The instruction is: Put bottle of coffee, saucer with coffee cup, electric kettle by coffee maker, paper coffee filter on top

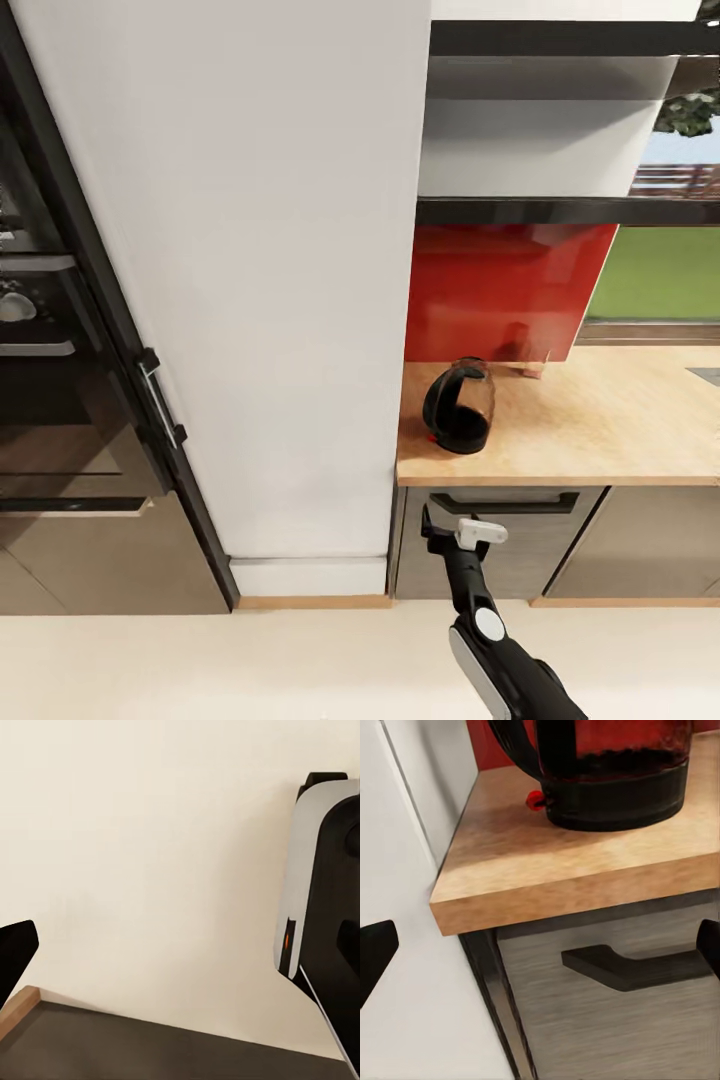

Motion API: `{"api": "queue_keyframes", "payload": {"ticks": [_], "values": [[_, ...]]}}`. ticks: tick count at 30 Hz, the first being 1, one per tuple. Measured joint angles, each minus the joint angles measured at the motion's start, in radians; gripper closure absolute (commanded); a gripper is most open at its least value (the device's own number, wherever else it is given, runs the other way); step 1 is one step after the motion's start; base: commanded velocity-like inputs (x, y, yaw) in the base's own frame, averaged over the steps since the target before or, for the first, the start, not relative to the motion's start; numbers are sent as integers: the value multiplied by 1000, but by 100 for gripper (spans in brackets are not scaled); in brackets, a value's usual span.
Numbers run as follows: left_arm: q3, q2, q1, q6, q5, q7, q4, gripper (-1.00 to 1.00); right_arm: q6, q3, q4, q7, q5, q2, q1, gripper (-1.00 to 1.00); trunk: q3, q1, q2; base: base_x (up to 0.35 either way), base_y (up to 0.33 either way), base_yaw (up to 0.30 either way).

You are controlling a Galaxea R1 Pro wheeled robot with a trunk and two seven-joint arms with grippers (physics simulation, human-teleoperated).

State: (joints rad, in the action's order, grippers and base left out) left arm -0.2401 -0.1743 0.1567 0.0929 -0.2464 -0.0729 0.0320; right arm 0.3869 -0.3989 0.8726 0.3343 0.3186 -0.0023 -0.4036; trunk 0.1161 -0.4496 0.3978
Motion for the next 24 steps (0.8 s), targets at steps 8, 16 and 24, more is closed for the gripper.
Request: {"api": "queue_keyframes", "payload": {"ticks": [8, 16, 24], "values": [[0, 0, 1, -1, 0, 0, -1, -100, 0, 1, 16, 1, -1, 1, 0, -100, 0, 0, 0, -180, 0, 0], [0, 1, 1, -1, -1, 0, -1, -100, -3, 1, 111, 1, 0, 0, 0, -100, 0, 0, 0, -58, 0, 0], [0, 2, 1, -1, -2, 0, -1, -100, -5, 7, 207, 1, -1, -2, 0, -100, 0, 0, 0, -68, 0, 0]]}}
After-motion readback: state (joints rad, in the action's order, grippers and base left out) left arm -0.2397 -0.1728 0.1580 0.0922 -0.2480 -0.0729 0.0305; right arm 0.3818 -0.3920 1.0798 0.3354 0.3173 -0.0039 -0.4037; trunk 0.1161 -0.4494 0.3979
